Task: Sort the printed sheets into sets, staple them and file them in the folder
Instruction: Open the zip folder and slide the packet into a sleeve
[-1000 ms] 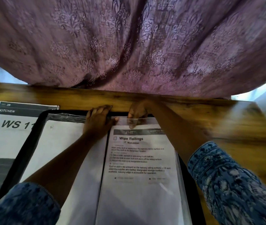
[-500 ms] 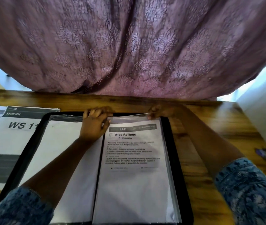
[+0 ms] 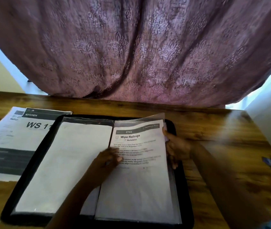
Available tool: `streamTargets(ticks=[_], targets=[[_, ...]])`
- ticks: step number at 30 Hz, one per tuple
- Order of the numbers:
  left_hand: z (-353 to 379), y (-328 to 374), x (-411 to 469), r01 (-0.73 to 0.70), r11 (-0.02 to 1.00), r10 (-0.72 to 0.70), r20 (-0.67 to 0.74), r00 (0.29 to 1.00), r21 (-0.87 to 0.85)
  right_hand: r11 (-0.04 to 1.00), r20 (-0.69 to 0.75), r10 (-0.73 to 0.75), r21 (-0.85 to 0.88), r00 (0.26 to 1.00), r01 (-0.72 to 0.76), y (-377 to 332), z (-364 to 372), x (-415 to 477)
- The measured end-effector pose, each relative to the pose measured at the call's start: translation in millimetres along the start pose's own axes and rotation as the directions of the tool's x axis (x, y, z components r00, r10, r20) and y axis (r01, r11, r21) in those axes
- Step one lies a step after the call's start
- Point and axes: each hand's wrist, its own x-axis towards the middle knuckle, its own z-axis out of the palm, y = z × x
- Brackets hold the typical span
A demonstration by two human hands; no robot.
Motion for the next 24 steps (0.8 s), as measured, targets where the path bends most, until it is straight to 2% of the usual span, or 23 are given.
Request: streamTargets(ticks=[1, 3, 5, 8, 10, 12, 15, 17, 19, 21, 23, 24], targets=[[-2, 13, -6, 0.108, 0.984, -0.100, 0.065, 0.993, -0.140, 0.997, 0.068, -0.050, 0.055, 0.996, 0.046, -1, 13, 1], [-12, 35, -16, 0.288, 0.864, -0.227, 0.192, 0.955, -0.413, 0.977, 0.219, -0.209, 0.089, 0.953, 0.193, -5, 38, 6], [-31, 55, -29, 0.374, 0.743, -0.278, 0.252, 0.927, -0.555, 0.931, 0.238, -0.361, 0.031, 0.902, 0.364, -15, 69, 14], [-71, 79, -47, 0.293, 0.645, -0.320, 0.099, 0.942, -0.706, 0.857, 0.221, -0.485, -0.074, 0.846, 0.510, -34, 116, 31], [-105, 79, -54, 0.208, 0.582, -0.394, -0.049, 0.918, -0.786, 0.796, 0.224, -0.549, -0.152, 0.805, 0.586, -45, 138, 45], [-140, 68, -56, 0.227, 0.702, -0.464, -0.192, 0.865, -0.675, 0.758, 0.244, -0.573, -0.205, 0.782, 0.620, -51, 158, 64], [-176, 32, -52, 0.433, 0.787, -0.551, -0.186, 0.814, -0.440, 0.734, 0.186, -0.560, -0.340, 0.807, 0.587, -49, 185, 99], [-188, -7, -52, 0.586, 0.785, -0.616, -0.162, 0.771, -0.199, 0.618, 0.040, -0.625, -0.585, 0.779, 0.526, -41, 197, 126], [-188, -36, -53, 0.660, 0.749, -0.660, -0.171, 0.732, -0.065, 0.411, 0.027, -0.701, -0.801, 0.713, 0.435, -32, 204, 146], [-182, -48, -54, 0.676, 0.737, -0.655, -0.260, 0.710, -0.012, 0.268, 0.027, -0.737, -0.905, 0.676, 0.329, -27, 213, 154], [-177, -51, -54, 0.677, 0.729, -0.614, -0.338, 0.713, 0.103, 0.207, 0.008, -0.776, -0.942, 0.631, 0.266, -29, 218, 158], [-181, -54, -56, 0.681, 0.709, -0.596, -0.361, 0.717, 0.182, 0.186, 0.012, -0.776, -0.951, 0.631, 0.247, -34, 219, 162]])
